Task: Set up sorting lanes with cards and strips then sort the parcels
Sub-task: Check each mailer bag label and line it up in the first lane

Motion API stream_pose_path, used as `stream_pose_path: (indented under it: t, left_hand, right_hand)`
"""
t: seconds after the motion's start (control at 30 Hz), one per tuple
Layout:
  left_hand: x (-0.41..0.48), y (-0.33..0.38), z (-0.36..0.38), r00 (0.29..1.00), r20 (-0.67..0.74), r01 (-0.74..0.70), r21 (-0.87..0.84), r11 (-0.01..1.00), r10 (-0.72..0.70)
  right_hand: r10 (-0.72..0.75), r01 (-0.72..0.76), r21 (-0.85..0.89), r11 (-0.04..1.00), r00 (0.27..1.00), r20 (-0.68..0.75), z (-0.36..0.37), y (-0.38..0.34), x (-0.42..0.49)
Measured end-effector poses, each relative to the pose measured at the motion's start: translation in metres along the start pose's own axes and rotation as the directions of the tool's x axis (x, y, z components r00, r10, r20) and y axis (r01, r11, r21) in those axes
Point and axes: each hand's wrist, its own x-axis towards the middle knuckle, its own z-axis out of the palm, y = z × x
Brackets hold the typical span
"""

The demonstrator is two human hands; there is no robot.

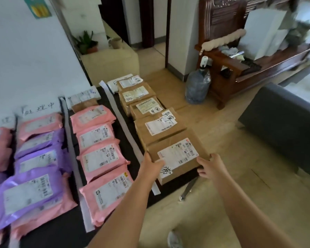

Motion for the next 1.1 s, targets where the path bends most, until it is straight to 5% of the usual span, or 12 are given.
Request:
stream_pose_path:
  t: [0.33,0.6,0.8,1.1]
  left_hand:
    - [0.01,-0.006,0.012,0.991,-0.124,0.04,0.003,0.999,-0.039]
    - [-0.01,0.001,0.006,0.941,-0.338,0.019,0.041,0.999,-0.005]
    - [-0.044,0.009,-0.036,0.895,-0.444,-0.037,0.019,0.999,0.041]
    - [-0.147,-0.038,-0.161,0.782,-0.616,-0.154,-0.038,0.987,0.098]
  right_hand:
    - [-0.032,0.058,-0.198,0.978,0.99,0.135,-0.002,-0.004,0.027]
    - [-0.277,0.256,-0.355,0.899,0.961,-0.008,-0.009,-0.031,0.011]
    - [-0.505,0.491,-0.43,0.758,0.858,0.089,0.028,-0.059,-0.041]
    - [-0.676,0.743,-0.317,0.59,0.669,0.309,0.146,-0.054,-0.159]
